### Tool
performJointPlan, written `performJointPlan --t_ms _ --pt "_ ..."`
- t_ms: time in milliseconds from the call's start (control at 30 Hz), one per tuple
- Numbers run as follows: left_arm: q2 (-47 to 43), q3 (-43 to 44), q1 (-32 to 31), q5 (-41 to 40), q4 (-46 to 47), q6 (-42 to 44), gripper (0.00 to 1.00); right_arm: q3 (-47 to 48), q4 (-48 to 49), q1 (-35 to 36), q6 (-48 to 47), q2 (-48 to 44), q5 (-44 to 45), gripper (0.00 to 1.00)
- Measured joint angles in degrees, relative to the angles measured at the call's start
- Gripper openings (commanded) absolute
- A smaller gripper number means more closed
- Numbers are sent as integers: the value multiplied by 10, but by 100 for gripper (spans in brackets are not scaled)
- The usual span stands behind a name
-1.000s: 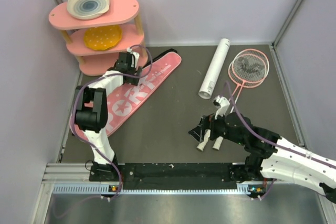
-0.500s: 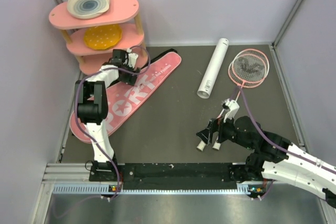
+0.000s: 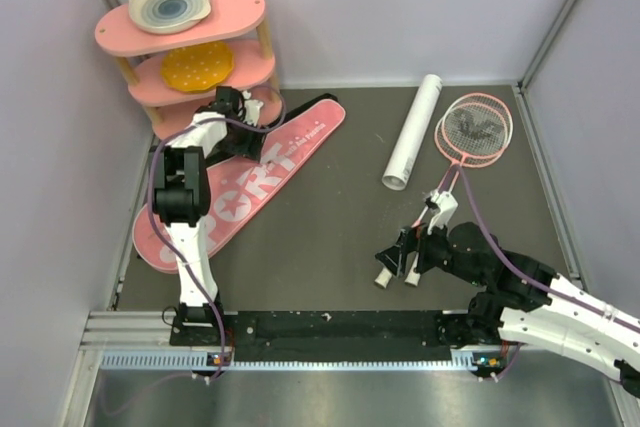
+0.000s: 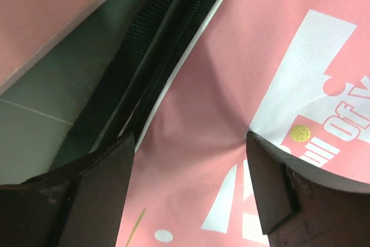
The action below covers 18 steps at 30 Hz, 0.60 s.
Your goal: Pack up the badminton gear
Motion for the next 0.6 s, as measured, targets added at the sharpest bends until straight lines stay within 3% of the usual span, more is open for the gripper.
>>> performJointPlan --t_ms 133,267,367,467,533,600 --pt "9 12 4 12 -15 -13 72 0 0 0 0 8 4 99" --pt "9 12 4 14 -22 -28 59 0 2 0 0 26 5 99" --pt "3 2 3 16 -19 -49 39 0 10 0 0 43 5 99" --pt "-15 -25 -2 14 -9 -85 12 0 21 0 0 55 3 99" --pt "-31 -46 -9 7 -5 -113 0 0 27 0 0 62 2 99" --pt "-47 -60 -24 -1 -7 -140 0 0 31 0 2 70 4 99"
